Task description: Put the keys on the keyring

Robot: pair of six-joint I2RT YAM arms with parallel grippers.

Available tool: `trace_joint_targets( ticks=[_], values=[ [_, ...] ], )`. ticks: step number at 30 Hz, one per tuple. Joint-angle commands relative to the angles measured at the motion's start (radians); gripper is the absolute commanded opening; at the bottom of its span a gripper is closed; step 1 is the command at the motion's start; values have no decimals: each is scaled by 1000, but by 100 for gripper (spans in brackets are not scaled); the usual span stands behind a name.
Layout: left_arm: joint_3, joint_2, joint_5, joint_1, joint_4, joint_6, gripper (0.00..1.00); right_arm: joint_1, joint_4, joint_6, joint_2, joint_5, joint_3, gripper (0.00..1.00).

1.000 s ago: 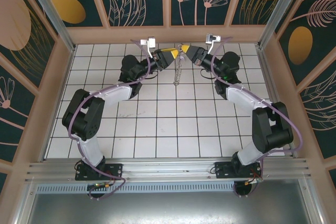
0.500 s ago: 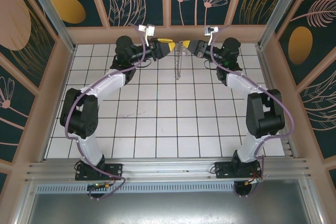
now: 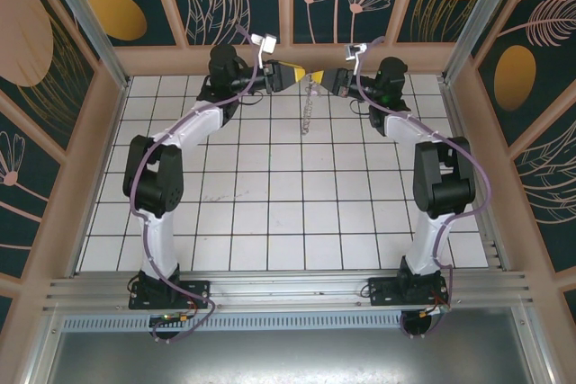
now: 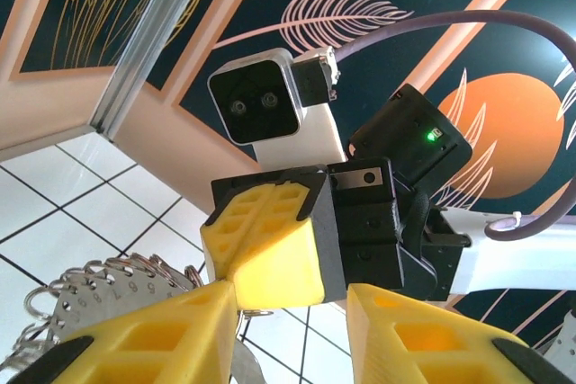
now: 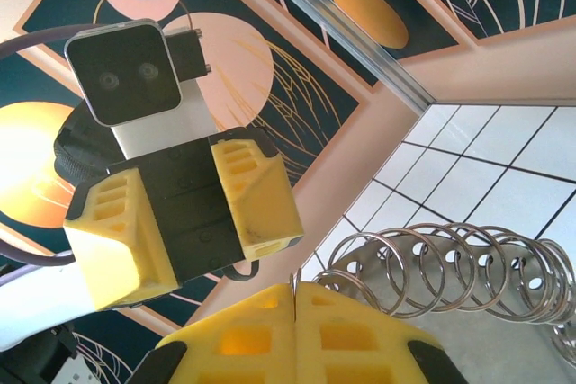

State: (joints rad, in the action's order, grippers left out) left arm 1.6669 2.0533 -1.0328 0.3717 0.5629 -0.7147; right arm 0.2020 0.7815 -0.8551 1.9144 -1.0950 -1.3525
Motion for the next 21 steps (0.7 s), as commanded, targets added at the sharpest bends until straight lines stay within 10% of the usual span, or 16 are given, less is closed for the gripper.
trace_joint_targets(
  ticks=[1, 21],
  values=[
    [60, 32, -30, -8, -24, -6, 37, -8, 84, -27, 4, -23, -45, 0],
    [86, 100, -64, -7, 56, -108, 34, -5, 115, -52, -3, -13, -42, 0]
  ],
)
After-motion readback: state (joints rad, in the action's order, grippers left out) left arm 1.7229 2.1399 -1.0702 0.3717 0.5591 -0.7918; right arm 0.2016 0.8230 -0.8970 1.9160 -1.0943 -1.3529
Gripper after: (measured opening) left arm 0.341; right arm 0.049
